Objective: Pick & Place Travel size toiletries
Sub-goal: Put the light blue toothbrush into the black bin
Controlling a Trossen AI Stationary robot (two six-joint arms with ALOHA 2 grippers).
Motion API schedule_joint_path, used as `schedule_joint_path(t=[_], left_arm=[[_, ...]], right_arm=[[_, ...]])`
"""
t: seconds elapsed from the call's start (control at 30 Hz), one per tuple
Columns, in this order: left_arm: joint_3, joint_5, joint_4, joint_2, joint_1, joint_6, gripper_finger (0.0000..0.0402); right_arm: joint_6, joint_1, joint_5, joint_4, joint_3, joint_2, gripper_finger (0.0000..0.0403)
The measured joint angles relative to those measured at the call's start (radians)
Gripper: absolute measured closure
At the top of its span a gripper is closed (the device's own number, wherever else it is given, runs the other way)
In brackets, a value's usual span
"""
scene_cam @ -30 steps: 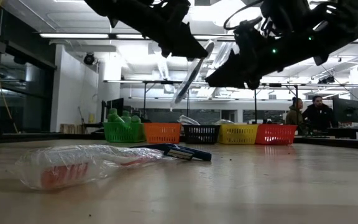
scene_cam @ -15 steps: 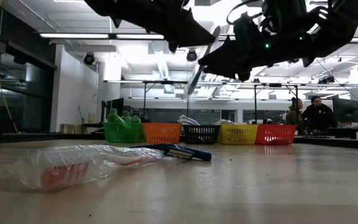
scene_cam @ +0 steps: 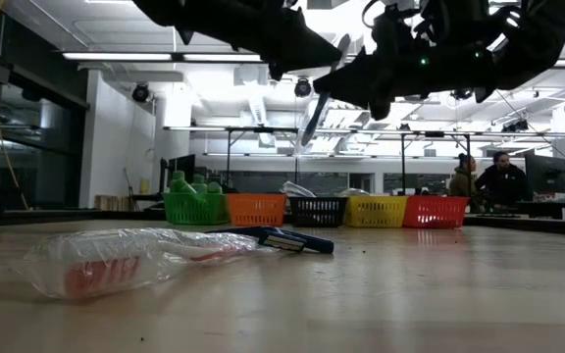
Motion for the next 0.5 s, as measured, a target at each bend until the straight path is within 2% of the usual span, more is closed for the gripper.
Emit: schedule_joint_path(t=[0.07,0.23,0.43,0.5], left_arm=[[0.000,0.009,0.000,0.000,0.001,-0.004,0.0345],[0.000,0.026,-0.001,0.000,0.001,0.020,0.0322],[0.000,0.003,-0.024,-0.026,0.001,0.027,0.0219],[-0.001,-0.013,-0.076,-0.054,0.000,0.028,0.0182]], right_arm=[[0.000,0.001,-0.020,-0.003,0.000,0.000,0.0376],[0.036,0.010,-0.019,-0.007,0.000,0.000,0.0380],[0.060,0.008,0.018,-0.016,0.001,0.000,0.0380],[0.075,0.008,0.037,-0.034,0.001,-0.004,0.0380]])
